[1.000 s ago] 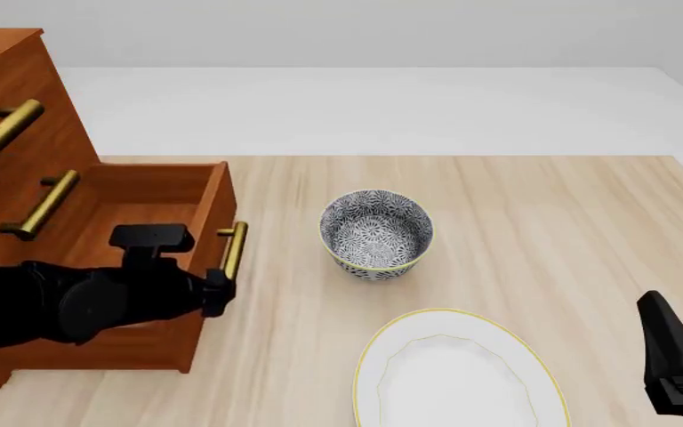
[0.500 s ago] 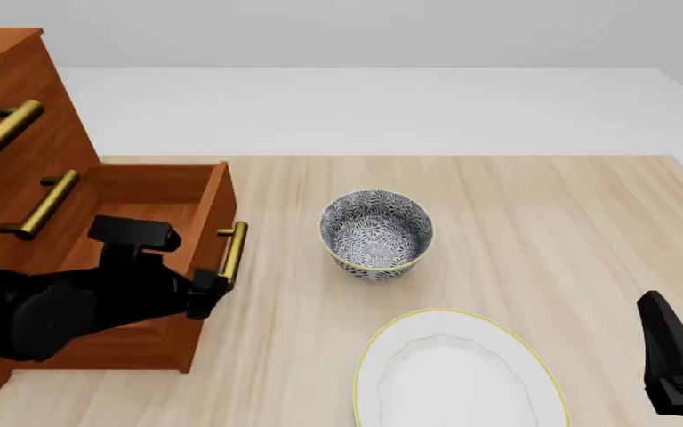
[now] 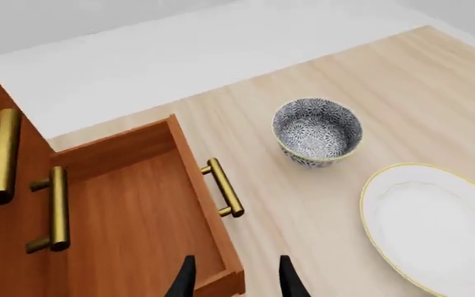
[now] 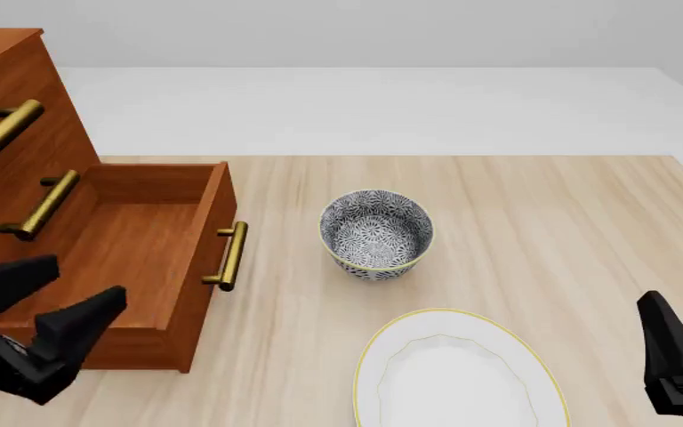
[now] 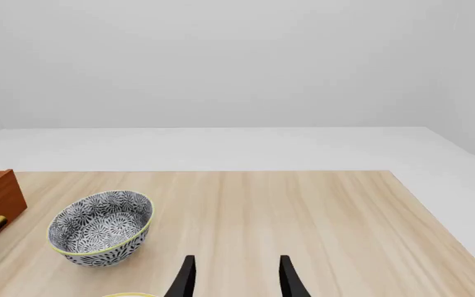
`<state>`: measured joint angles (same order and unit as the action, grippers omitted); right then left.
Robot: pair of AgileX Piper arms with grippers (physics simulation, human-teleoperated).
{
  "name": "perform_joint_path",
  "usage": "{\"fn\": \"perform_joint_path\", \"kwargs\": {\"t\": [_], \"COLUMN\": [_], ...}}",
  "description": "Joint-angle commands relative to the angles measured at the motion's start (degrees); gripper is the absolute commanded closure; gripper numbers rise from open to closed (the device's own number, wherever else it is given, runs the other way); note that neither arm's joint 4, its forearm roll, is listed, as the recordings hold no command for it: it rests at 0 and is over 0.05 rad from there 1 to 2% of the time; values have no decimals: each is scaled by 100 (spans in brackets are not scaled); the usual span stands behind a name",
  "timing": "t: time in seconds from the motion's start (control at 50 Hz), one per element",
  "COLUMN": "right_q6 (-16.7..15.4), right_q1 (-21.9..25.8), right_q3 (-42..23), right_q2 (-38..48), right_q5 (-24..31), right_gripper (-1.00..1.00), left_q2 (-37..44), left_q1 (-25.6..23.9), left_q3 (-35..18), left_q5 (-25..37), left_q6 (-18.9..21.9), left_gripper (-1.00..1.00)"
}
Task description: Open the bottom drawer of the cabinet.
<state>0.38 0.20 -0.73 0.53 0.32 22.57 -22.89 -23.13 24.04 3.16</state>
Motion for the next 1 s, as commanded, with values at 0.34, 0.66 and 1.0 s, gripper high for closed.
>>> {"fn": "perform_joint_path", "kwargs": {"t": [0.34, 0.66, 1.0], "right_q6": [0, 0, -1], "right_q1": [0, 0, 1], "right_q3": [0, 0, 0], "right_q2": [-1, -1, 0], "right_q5": [0, 0, 0], "right_gripper": [-100, -100, -100], "left_q2": [-2257, -2257, -2257], "left_q1": [587, 908, 718], "left_q3": [-3656, -5276, -6125], "left_q5": [3682, 4586, 4586], "left_q6": [92, 51, -37], "left_gripper": [-100, -100, -100]}}
